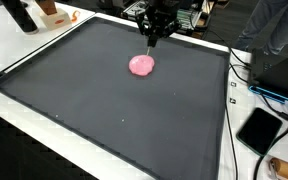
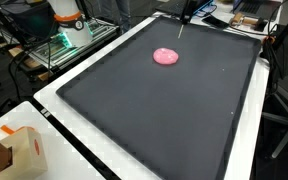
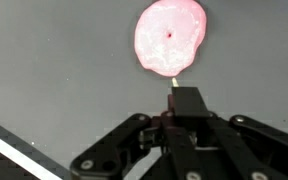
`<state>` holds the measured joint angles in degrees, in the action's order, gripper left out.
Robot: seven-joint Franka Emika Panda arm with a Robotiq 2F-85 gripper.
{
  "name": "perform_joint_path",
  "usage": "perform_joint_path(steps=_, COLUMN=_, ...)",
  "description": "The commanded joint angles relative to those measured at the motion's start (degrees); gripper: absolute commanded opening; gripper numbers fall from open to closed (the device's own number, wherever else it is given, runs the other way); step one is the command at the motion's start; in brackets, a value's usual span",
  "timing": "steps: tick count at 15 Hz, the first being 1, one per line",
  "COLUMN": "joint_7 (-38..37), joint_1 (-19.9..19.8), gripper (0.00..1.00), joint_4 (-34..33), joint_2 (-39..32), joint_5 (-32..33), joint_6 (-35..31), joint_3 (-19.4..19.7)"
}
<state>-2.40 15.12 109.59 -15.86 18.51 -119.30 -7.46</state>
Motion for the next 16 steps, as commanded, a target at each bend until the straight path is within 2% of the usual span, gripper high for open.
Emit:
perform_joint_path(steps=1, joint_7=-7.63, joint_1=2.6, gripper=0.03, joint_4=2.76, joint_2=0.47, joint_5=6.03, joint_6=1.07, joint_3=-0.3)
perform_joint_path(steps=7, joint_7=-19.77, joint_1=6.87, gripper=0.03, joint_4=4.5, joint_2=-1.59, joint_5=15.4, joint_6=2.4, joint_3=-0.51)
perform_joint_path(steps=16, joint_7=-30.96, joint_1=10.35, gripper=0.03, joint_4=3.96, joint_2=-5.81, joint_5=21.83, joint_6=5.48, joint_3=-0.84)
